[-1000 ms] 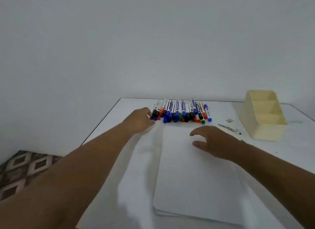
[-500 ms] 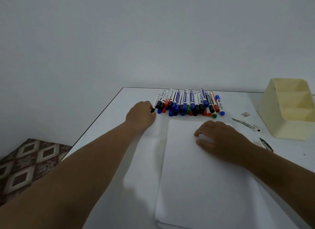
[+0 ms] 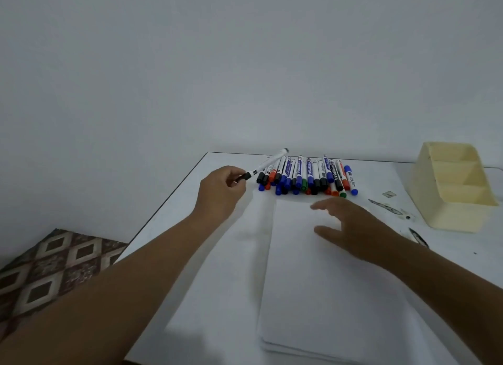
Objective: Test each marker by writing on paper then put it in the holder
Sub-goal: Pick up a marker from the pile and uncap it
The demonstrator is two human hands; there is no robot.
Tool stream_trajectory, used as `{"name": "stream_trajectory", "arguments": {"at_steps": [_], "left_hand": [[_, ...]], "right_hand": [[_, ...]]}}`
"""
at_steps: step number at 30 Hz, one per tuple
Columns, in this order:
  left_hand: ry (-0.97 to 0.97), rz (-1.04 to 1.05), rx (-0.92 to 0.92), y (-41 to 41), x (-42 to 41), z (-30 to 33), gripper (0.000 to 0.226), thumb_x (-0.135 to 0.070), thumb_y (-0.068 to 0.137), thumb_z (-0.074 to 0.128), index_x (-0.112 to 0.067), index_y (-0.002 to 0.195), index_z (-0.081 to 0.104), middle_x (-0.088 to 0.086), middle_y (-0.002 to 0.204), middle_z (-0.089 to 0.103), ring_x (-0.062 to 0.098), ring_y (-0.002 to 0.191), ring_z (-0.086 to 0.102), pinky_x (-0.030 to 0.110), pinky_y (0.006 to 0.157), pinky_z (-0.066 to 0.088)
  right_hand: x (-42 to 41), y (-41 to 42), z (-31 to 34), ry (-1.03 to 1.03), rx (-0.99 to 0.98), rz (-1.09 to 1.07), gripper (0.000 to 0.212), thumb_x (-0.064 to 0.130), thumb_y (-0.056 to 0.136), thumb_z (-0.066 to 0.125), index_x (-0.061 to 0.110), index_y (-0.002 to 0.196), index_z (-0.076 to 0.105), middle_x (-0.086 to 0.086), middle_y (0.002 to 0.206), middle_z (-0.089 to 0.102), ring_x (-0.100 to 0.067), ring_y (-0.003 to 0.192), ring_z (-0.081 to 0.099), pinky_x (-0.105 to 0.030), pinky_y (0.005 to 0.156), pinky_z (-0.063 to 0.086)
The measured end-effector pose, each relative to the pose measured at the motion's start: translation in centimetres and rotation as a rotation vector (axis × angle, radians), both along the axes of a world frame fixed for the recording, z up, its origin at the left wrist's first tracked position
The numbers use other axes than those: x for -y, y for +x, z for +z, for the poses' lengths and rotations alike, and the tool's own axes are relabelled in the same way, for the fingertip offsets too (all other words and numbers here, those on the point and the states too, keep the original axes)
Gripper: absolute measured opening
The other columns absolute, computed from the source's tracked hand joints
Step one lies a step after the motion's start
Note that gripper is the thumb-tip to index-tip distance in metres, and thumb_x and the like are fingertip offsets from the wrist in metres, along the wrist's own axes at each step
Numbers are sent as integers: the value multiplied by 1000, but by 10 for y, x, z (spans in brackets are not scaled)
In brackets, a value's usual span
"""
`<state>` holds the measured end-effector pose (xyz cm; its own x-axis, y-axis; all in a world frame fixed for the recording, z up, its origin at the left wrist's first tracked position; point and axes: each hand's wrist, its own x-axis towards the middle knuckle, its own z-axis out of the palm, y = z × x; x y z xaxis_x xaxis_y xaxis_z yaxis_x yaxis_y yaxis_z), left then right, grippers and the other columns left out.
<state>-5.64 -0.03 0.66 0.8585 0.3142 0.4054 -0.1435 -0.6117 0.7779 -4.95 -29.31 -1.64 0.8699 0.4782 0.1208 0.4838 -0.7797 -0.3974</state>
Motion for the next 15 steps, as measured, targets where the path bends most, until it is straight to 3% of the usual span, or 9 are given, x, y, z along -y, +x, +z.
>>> {"name": "stream_trajectory", "arguments": {"at_steps": [2, 4, 6, 8, 11, 15], "left_hand": [[-55, -113, 33, -18, 15, 9, 20, -13, 88, 68, -27, 99, 75, -23, 80, 67, -3, 72, 58, 8, 62, 41], [-77, -234, 57, -34, 32, 15, 22, -9, 88, 69, -25, 102, 76, -23, 83, 68, -3, 71, 59, 7, 62, 41], [-44, -329, 106, -47, 47, 18, 26, -7, 88, 69, -26, 105, 75, -15, 95, 71, 0, 81, 63, 8, 69, 46], [55, -390, 167, -56, 60, 19, 35, -4, 88, 67, -26, 115, 71, -10, 99, 68, 5, 88, 63, 11, 73, 49], [279, -438, 214, -59, 75, 19, 43, -2, 91, 57, -22, 128, 63, -7, 99, 60, 10, 95, 56, 15, 78, 46], [316, -470, 177, -54, 86, 23, 29, -20, 99, 53, -24, 126, 61, -12, 105, 59, 5, 102, 52, 14, 80, 41]], "right_hand": [[-10, -8, 10, 304, -127, -88, 58, 44, 94, 65, 33, 146, 42, 7, 122, 63, -9, 101, 63, -24, 80, 55], [-19, -18, 22, 742, -380, -143, 58, 38, 95, 67, 28, 146, 43, -2, 106, 69, -19, 84, 69, -31, 69, 58], [-23, -28, 34, 1132, -563, -127, 43, 33, 95, 67, 22, 134, 55, -10, 96, 67, -20, 70, 63, -32, 63, 54], [-24, -36, 41, 1395, -618, -92, 26, 26, 96, 65, 16, 120, 66, -9, 84, 62, -16, 63, 55, -27, 60, 48], [-23, -44, 48, 1555, -630, -32, 11, 13, 94, 64, 13, 103, 69, -7, 76, 61, -16, 63, 54, -23, 58, 49], [-17, -51, 56, 1510, -595, -18, 7, 9, 95, 63, 11, 99, 67, -9, 77, 64, -18, 64, 60, -24, 59, 54]]}}
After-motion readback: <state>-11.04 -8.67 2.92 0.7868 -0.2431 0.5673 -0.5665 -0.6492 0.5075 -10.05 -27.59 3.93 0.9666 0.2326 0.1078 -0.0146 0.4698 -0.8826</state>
